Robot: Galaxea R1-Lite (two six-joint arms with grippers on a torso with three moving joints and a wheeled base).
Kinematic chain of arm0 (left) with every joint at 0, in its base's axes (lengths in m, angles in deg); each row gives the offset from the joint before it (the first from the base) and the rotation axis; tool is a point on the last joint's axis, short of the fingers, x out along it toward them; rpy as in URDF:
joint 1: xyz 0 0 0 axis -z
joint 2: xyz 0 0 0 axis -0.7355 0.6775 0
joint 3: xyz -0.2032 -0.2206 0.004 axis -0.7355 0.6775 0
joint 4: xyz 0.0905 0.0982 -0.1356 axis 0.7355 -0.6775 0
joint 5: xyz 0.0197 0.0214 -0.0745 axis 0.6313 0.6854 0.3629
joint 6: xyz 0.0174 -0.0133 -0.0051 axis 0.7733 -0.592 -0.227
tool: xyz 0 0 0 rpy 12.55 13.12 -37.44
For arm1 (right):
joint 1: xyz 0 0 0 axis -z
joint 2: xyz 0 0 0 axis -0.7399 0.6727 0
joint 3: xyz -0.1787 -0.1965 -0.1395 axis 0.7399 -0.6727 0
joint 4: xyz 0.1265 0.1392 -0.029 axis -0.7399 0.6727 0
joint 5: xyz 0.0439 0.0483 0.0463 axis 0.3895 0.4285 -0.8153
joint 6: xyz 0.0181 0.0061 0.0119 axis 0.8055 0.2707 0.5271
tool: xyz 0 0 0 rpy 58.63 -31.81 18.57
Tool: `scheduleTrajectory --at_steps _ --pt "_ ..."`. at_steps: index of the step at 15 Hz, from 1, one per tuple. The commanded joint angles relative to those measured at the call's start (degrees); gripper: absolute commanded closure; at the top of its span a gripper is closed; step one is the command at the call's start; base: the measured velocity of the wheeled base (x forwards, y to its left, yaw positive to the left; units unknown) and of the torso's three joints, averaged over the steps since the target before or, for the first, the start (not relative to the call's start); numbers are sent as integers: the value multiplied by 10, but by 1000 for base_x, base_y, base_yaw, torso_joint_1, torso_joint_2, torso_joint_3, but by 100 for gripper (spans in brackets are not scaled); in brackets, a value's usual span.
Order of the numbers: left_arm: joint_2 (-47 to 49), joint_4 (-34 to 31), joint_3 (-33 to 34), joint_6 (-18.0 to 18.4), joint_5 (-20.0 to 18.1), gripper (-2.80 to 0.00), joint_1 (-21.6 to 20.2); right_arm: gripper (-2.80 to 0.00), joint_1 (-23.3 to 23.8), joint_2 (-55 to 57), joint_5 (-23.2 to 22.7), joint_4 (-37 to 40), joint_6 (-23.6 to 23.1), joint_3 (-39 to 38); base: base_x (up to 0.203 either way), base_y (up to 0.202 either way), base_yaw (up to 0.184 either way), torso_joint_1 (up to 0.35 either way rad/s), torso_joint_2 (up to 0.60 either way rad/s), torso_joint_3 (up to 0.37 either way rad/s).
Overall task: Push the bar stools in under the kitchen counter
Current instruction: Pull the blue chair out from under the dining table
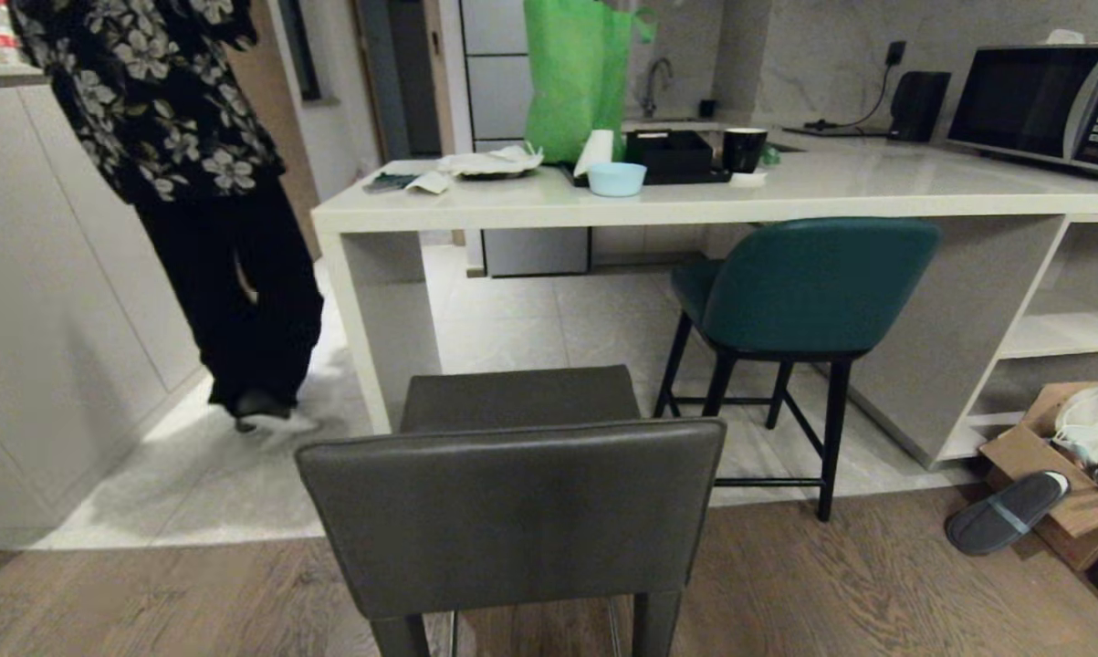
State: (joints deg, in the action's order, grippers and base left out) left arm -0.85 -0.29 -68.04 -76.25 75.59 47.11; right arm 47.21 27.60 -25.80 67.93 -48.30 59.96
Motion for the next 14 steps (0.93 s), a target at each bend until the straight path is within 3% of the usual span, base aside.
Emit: scheduleTrajectory --at_steps 1,4,8,12,13,14 --pt "1 0 2 -10 2 -280 0 -280 1 1 2 0 7 0 0 0 0 0 0 0" --pt "1 2 1 -24 2 -280 0 -280 1 1 13 -2 45 0 0 0 0 0 0 0" --pt "1 4 2 -26 2 -280 0 -280 1 1 -1 -1 8 0 0 0 0 0 0 0" --pt "1 4 2 -27 2 -280 0 -280 1 1 0 -1 11 0 0 0 0 0 0 0" --pt "1 4 2 -24 2 0 0 0 1 1 0 -1 10 0 0 0 0 0 0 0" --pt "1 3 2 -22 2 0 0 0 1 1 1 -1 13 0 0 0 0 0 0 0"
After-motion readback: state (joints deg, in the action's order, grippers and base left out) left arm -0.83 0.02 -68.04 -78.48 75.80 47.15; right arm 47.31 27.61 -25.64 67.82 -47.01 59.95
